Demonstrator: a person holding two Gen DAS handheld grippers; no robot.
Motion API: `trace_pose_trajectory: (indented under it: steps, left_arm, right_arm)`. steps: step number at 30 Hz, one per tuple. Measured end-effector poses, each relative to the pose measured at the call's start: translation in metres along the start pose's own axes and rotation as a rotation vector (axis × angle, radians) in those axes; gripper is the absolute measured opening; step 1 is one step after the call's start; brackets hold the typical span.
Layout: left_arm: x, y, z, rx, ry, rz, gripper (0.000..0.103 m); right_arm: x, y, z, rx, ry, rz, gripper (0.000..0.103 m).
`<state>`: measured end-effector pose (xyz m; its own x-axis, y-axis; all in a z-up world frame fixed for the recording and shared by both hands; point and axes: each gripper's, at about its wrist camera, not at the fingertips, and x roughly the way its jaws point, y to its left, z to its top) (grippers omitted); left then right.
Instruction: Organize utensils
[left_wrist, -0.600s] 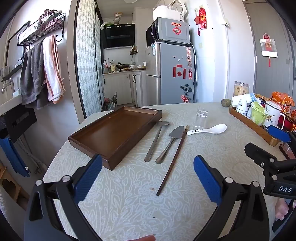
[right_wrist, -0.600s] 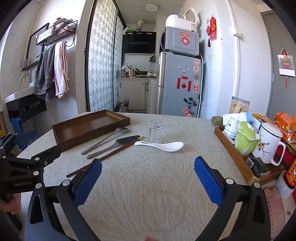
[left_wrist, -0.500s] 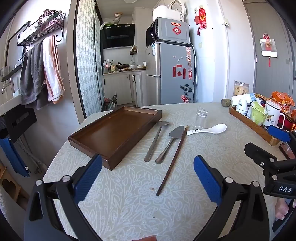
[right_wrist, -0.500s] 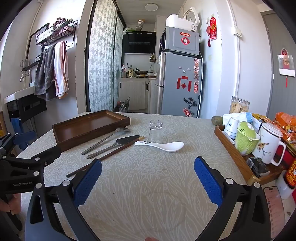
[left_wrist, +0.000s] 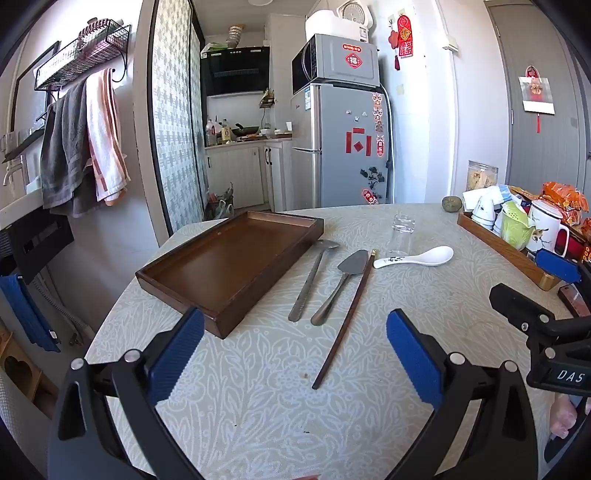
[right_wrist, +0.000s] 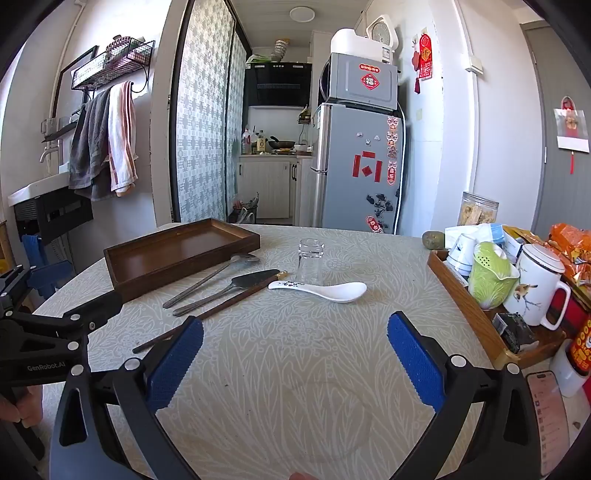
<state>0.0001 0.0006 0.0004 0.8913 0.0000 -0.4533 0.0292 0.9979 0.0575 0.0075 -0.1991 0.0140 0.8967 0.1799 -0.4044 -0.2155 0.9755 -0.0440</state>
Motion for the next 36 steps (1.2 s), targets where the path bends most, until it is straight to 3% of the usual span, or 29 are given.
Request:
trace_pose_trajectory:
  steps: [36]
  left_arm:
    - [0.0012, -0.0027, 0.0, 0.005, 0.003, -0.002, 0.101]
  right_arm:
    - [0.0003, 0.0004, -0.0001, 0.0, 0.001, 0.001, 0.101]
